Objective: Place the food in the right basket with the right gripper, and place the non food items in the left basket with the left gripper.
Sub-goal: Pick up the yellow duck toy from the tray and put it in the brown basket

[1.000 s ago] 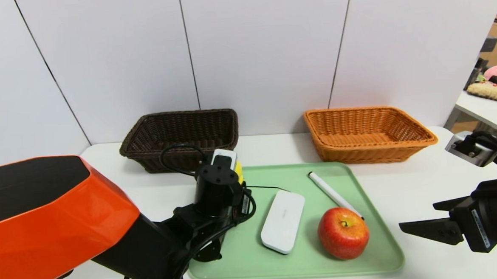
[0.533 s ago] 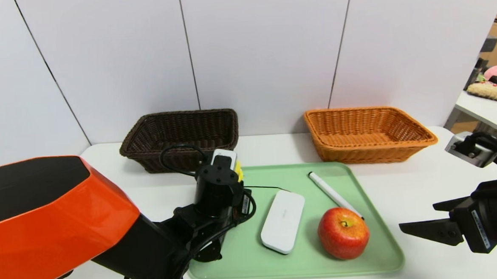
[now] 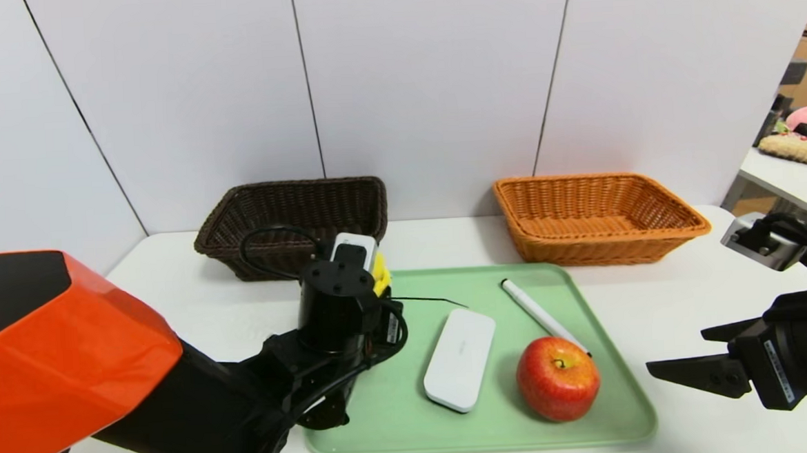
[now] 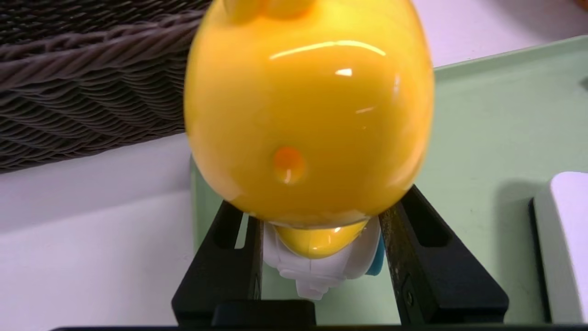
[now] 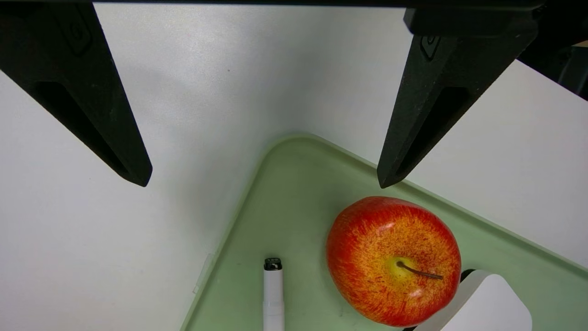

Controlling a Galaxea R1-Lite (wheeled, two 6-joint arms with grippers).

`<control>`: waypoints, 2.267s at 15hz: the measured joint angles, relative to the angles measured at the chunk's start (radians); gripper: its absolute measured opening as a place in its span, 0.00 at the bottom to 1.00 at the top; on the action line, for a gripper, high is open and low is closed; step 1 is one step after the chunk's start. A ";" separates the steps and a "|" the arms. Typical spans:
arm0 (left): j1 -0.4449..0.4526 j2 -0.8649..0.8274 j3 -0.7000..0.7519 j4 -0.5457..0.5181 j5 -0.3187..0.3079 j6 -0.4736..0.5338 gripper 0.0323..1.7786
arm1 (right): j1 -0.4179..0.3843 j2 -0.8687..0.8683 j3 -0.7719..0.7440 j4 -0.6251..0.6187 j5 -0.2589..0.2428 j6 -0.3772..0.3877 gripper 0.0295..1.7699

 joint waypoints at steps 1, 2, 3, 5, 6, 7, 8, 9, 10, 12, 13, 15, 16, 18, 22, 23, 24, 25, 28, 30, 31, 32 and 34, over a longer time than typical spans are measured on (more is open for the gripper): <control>-0.005 -0.010 0.003 0.000 0.000 0.001 0.41 | 0.000 0.001 0.000 0.000 0.001 0.001 0.96; -0.013 -0.023 0.009 0.001 0.001 0.001 0.41 | 0.001 0.002 0.000 0.000 0.001 0.003 0.96; -0.023 -0.041 0.019 0.003 0.000 0.004 0.41 | 0.002 0.003 0.001 0.000 0.001 0.003 0.96; -0.048 -0.091 0.042 0.013 -0.001 0.020 0.41 | 0.002 0.003 0.004 0.000 0.000 0.004 0.96; -0.056 -0.122 0.049 0.031 -0.003 0.039 0.41 | 0.002 0.003 0.004 0.000 0.000 0.004 0.96; -0.060 -0.152 0.050 0.059 -0.005 0.057 0.41 | 0.002 0.002 0.004 0.000 0.000 0.004 0.96; -0.060 -0.185 0.042 0.091 -0.006 0.069 0.41 | 0.002 0.001 0.001 0.000 0.000 0.004 0.96; -0.051 -0.210 0.021 0.126 -0.009 0.075 0.41 | 0.003 0.001 -0.002 0.000 0.000 0.003 0.96; -0.034 -0.230 -0.009 0.168 -0.010 0.077 0.41 | 0.003 0.001 -0.006 -0.001 0.000 0.003 0.96; 0.016 -0.258 -0.088 0.260 -0.011 0.079 0.41 | 0.003 0.001 -0.015 -0.001 -0.001 0.004 0.96; 0.042 -0.267 -0.131 0.304 -0.020 0.079 0.41 | 0.003 0.002 -0.017 -0.002 0.000 0.004 0.96; 0.112 -0.279 -0.213 0.393 -0.068 0.079 0.41 | 0.003 0.005 -0.022 -0.006 0.000 0.006 0.96; 0.149 -0.281 -0.249 0.430 -0.099 0.079 0.41 | 0.003 0.007 -0.022 -0.023 0.000 0.007 0.96; 0.224 -0.270 -0.331 0.494 -0.156 0.079 0.41 | 0.003 0.014 -0.021 -0.056 0.001 0.009 0.96; 0.338 -0.180 -0.481 0.576 -0.187 0.078 0.41 | 0.008 0.028 -0.020 -0.079 0.001 0.008 0.96; 0.356 -0.148 -0.510 0.579 -0.188 0.079 0.41 | 0.009 0.030 -0.020 -0.079 0.001 0.008 0.96; 0.377 -0.111 -0.538 0.581 -0.188 0.078 0.41 | 0.008 0.031 -0.020 -0.079 0.002 0.008 0.96; 0.399 -0.078 -0.562 0.582 -0.188 0.079 0.41 | 0.008 0.033 -0.020 -0.079 0.001 0.007 0.96; 0.455 0.006 -0.631 0.596 -0.195 0.090 0.41 | 0.002 0.040 -0.017 -0.079 0.002 0.005 0.96; 0.484 0.047 -0.675 0.633 -0.195 0.106 0.41 | 0.000 0.049 -0.016 -0.080 0.003 0.005 0.96; 0.494 0.061 -0.686 0.640 -0.196 0.109 0.41 | 0.000 0.053 -0.016 -0.080 0.003 0.005 0.96; 0.499 0.073 -0.692 0.643 -0.196 0.111 0.41 | 0.000 0.057 -0.016 -0.081 0.004 0.005 0.96; 0.509 0.095 -0.699 0.645 -0.199 0.113 0.41 | 0.000 0.064 -0.017 -0.081 0.003 0.004 0.96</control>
